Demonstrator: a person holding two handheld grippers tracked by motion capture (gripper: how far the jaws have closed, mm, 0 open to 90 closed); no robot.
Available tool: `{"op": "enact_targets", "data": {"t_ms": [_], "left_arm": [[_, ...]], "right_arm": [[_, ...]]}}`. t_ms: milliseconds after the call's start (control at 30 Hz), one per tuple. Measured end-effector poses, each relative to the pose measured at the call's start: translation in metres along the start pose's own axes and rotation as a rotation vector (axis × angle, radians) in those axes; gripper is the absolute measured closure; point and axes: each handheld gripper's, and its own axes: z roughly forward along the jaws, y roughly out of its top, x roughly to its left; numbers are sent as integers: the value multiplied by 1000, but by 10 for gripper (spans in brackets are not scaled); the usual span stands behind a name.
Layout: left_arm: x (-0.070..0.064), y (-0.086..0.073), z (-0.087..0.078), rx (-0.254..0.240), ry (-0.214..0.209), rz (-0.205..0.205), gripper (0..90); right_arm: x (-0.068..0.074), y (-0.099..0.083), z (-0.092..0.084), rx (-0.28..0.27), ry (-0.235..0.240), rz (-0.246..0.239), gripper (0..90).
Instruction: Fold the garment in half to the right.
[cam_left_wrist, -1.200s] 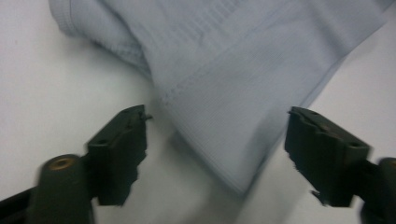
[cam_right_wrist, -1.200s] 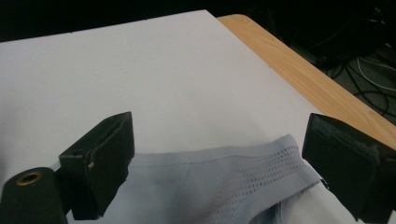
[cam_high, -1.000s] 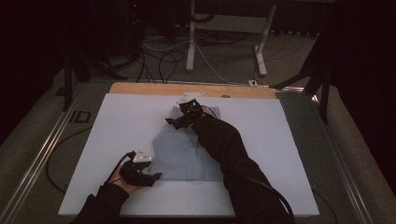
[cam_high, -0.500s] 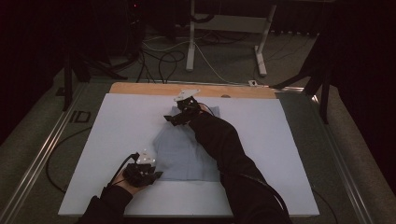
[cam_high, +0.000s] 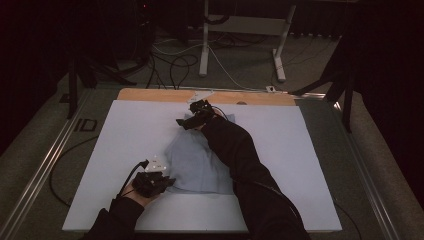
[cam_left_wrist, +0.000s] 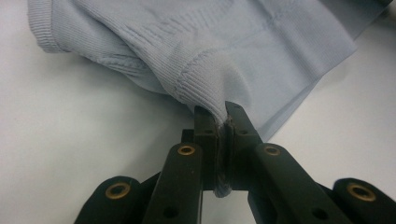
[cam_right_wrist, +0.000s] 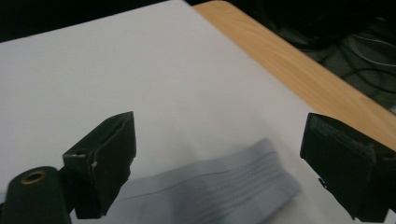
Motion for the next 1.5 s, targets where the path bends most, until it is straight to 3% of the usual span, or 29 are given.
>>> {"op": "enact_targets", "data": {"t_ms": [100, 233, 300, 500, 567, 767, 1067, 1233, 1333, 1500], "left_arm": [[-2, 1, -1, -4, 1, 2, 864], [-3, 1, -2, -4, 0, 9, 864], [-4, 1, -2, -1, 1, 13, 865], [-5, 1, -3, -6, -1, 11, 865], [-5, 1, -3, -6, 15, 26, 864], [-5, 0, -3, -6, 7, 21, 864], [-5, 0, -3, -6, -2, 16, 864], [-5, -1, -2, -6, -3, 13, 864], [-4, -1, -2, -6, -3, 12, 864], [-5, -1, -1, -3, -6, 13, 865]], "right_arm": [[-6, 2, 3, 21, -38, 55, 157], [-8, 3, 9, 67, -59, 68, 192], [-8, 3, 17, 111, -86, 114, 228], [-8, 2, 30, 174, -111, 139, 270], [-5, 0, 38, 195, -145, 119, 290], [-5, -3, 50, 230, -166, 97, 319], [-6, -6, 60, 280, -172, 71, 409], [-1, -5, 68, 333, -183, 14, 486], [-3, -5, 68, 339, -181, 26, 520], [-2, -3, 68, 360, -183, 33, 720]]}}
